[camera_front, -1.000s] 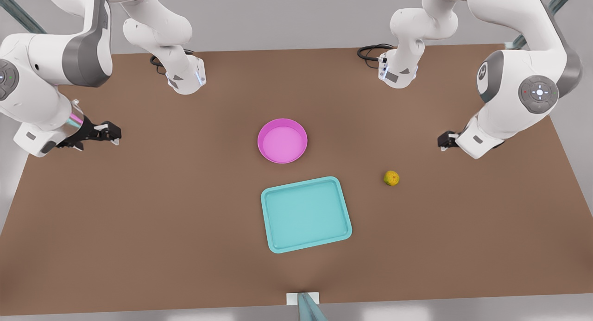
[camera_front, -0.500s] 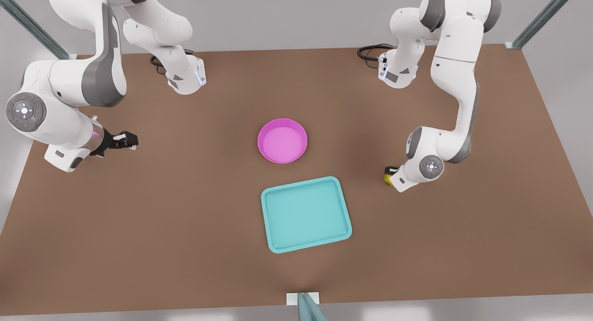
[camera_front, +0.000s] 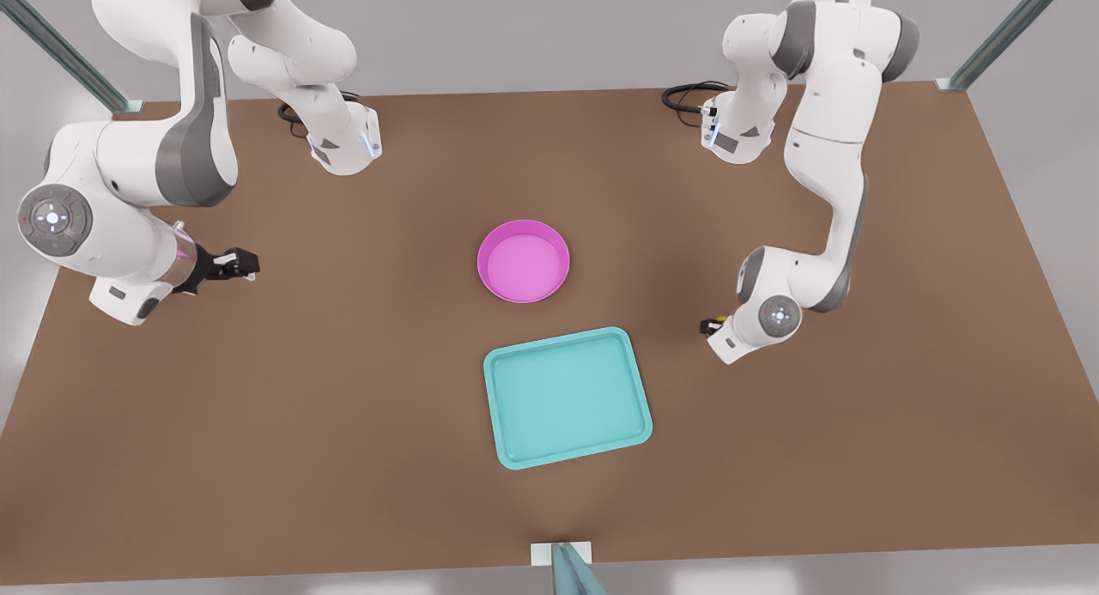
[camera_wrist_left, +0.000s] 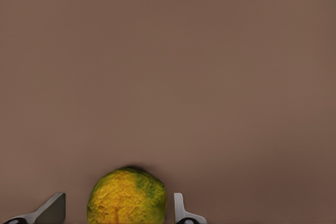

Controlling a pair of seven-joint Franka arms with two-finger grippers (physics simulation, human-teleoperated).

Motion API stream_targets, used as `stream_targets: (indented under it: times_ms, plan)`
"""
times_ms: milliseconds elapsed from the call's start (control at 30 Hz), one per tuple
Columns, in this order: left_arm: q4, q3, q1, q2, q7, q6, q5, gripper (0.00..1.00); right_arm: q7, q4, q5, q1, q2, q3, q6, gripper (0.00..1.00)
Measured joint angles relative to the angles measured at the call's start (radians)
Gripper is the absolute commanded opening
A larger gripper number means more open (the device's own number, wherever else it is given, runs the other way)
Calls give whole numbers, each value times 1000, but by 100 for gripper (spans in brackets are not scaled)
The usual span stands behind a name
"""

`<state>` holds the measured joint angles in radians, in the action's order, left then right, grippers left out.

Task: Place the orange on the plate with the left arm and the plate on the tray with the right arm

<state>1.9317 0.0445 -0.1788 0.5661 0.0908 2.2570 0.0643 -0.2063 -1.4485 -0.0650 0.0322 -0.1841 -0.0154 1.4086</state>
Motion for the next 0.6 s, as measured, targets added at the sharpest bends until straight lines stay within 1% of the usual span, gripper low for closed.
stream_targets:
  times_ms: [233,300,333,467,500,533,600]
  plan:
    - [1,0,-1,25,13,-6,0,100,-2,2,0,0,-3,0,1,100]
    - [1,0,-1,22,16,-7,0,96,-3,2,0,0,-3,0,1,100]
    - [0,0,-1,21,17,-6,0,93,-3,2,0,0,-3,0,1,100]
    - [-1,0,-1,17,21,0,1,91,-4,2,0,0,-4,0,2,100]
    - [-1,0,-1,17,21,3,1,84,-4,2,0,0,-4,0,3,100]
    - [-1,0,-1,17,22,6,2,74,-4,2,0,0,-5,0,3,100]
    - [-3,0,-1,18,25,11,4,69,-5,2,0,0,-5,0,3,100]
